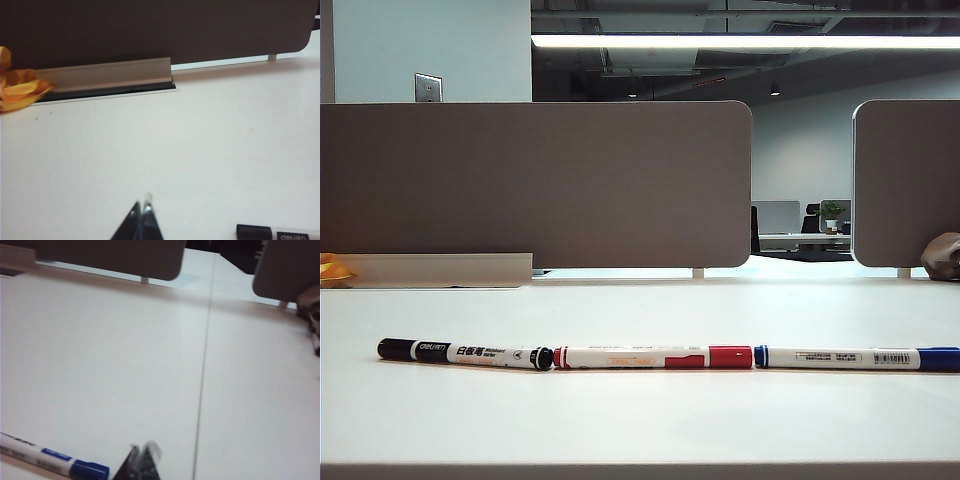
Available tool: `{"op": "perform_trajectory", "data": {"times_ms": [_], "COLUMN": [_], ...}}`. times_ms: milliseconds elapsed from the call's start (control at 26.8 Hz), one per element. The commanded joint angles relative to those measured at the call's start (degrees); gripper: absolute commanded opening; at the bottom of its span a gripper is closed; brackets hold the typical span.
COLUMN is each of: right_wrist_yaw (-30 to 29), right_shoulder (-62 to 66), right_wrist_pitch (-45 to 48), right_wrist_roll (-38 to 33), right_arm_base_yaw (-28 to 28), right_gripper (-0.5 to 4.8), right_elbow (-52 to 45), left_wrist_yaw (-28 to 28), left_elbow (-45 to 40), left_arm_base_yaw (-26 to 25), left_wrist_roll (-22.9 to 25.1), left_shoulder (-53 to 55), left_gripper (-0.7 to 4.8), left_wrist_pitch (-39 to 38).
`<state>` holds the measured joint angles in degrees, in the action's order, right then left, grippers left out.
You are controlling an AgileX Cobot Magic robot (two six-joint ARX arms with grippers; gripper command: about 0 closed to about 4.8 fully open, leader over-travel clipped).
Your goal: Pick up the markers one by one and line them up horizontally in a straight line on the table.
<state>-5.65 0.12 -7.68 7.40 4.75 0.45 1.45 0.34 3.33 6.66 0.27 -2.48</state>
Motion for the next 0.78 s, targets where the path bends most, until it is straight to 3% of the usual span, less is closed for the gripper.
{"op": "perform_trajectory", "data": {"times_ms": [37,186,373,783], "right_wrist_yaw": [3.0,3.8,4.5,4.4], "right_shoulder": [0.0,0.0,0.0,0.0], "right_wrist_pitch": [-0.4,-0.2,-0.2,-0.1], "right_wrist_roll": [-1.9,-3.4,-6.3,-6.3], "right_arm_base_yaw": [-0.1,-0.1,-0.1,-0.1], "right_gripper": [-0.05,-0.05,-0.05,-0.05], "right_elbow": [-0.4,-0.4,-0.4,-0.4], "left_wrist_yaw": [-0.2,-0.3,-0.4,-0.3], "left_elbow": [0.1,0.1,0.1,0.1], "left_arm_base_yaw": [0.0,0.0,0.0,0.0], "left_wrist_roll": [0.0,-0.1,-5.7,-5.6], "left_shoulder": [0.0,0.0,0.0,0.0], "left_gripper": [-0.05,-0.05,-0.05,-0.05], "left_wrist_pitch": [-0.5,-0.5,-0.5,-0.5]}}
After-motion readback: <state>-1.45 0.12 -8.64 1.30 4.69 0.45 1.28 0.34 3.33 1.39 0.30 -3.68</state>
